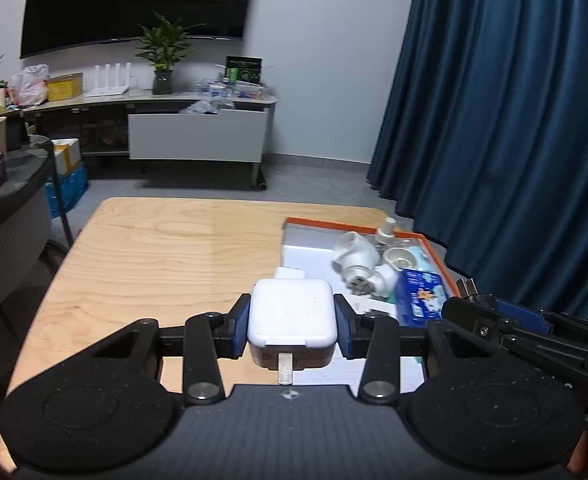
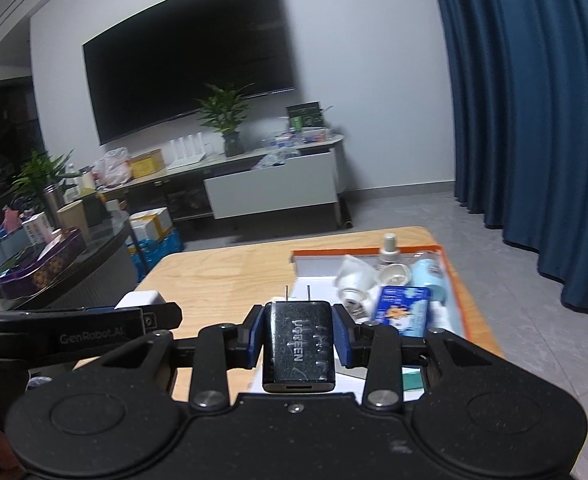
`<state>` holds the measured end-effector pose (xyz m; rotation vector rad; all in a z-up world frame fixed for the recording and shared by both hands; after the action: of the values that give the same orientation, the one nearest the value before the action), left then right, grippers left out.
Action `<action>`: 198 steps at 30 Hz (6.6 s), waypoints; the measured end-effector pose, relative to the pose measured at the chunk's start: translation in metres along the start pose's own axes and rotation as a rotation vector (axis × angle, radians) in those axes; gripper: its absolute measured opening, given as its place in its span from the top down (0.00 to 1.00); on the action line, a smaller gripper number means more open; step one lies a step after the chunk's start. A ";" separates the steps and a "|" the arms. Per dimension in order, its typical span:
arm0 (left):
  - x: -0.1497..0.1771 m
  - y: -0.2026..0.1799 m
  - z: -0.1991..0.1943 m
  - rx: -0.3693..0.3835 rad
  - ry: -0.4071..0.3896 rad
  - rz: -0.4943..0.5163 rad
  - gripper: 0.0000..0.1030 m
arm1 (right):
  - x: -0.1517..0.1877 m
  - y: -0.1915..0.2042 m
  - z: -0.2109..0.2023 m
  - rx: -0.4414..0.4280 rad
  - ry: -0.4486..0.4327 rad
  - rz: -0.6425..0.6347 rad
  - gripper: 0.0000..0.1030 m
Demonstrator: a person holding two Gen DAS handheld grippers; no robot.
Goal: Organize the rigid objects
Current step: 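Carry the white adapter and black charger with both tools toward the box, then lower the white adapter and black charger with both tools into the box, then hold both items low inside the box beside the blue tin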
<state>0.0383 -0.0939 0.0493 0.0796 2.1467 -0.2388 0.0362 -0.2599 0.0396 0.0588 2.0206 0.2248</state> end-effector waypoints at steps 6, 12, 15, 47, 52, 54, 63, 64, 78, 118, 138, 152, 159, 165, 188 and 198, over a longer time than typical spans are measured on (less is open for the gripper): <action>-0.001 -0.018 0.005 0.038 0.005 0.021 0.59 | -0.002 -0.021 -0.007 0.039 -0.018 0.023 0.57; -0.004 -0.029 0.009 0.064 0.010 0.032 0.59 | -0.003 -0.036 -0.011 0.067 -0.029 0.042 0.57; -0.005 -0.035 0.013 0.074 0.014 0.038 0.59 | -0.004 -0.042 -0.012 0.076 -0.031 0.047 0.57; -0.006 -0.061 0.041 0.103 0.057 0.076 0.59 | -0.006 -0.047 -0.003 0.111 -0.040 0.076 0.57; -0.009 -0.061 0.047 0.101 0.070 0.075 0.59 | -0.008 -0.047 0.000 0.113 -0.036 0.080 0.57; -0.010 -0.062 0.050 0.101 0.074 0.075 0.59 | -0.009 -0.047 0.001 0.113 -0.034 0.080 0.57; -0.014 -0.065 0.059 0.107 0.086 0.075 0.59 | -0.012 -0.052 0.011 0.123 -0.024 0.087 0.57; -0.015 -0.065 0.060 0.108 0.088 0.074 0.59 | -0.012 -0.052 0.011 0.123 -0.023 0.087 0.57; -0.022 -0.067 0.071 0.107 0.106 0.073 0.59 | -0.013 -0.052 0.015 0.125 -0.018 0.088 0.57; -0.030 -0.068 0.101 0.115 0.152 0.064 0.59 | 0.002 -0.051 0.026 0.119 0.013 0.092 0.57; -0.029 -0.068 0.110 0.115 0.163 0.059 0.59 | -0.004 -0.044 0.024 0.115 0.022 0.084 0.57; -0.030 -0.068 0.118 0.113 0.174 0.054 0.59 | -0.015 -0.042 0.041 0.119 0.037 0.084 0.57; -0.030 -0.067 0.122 0.112 0.181 0.049 0.59 | -0.025 -0.045 0.056 0.116 0.049 0.084 0.57; -0.030 -0.066 0.123 0.114 0.185 0.047 0.59 | -0.028 -0.048 0.062 0.109 0.059 0.084 0.57; -0.029 -0.067 0.134 0.110 0.200 0.043 0.59 | -0.032 -0.049 0.062 0.091 0.077 0.072 0.57; -0.034 -0.067 0.139 0.112 0.192 0.045 0.59 | -0.033 -0.050 0.063 0.094 0.078 0.074 0.57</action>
<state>0.1608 -0.1867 0.0120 0.2235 2.3183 -0.3361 0.1097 -0.3047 0.0325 0.1862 2.1086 0.1810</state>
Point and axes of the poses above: each gripper's, at about its wrist camera, not at the fingertips, and z roughly the way its jaws point, y to its left, x to its underside, the point moved 3 cm from there along z, roughly the way its jaws point, and after that the axes turned 1 degree about -x, right-handed, at the moved point
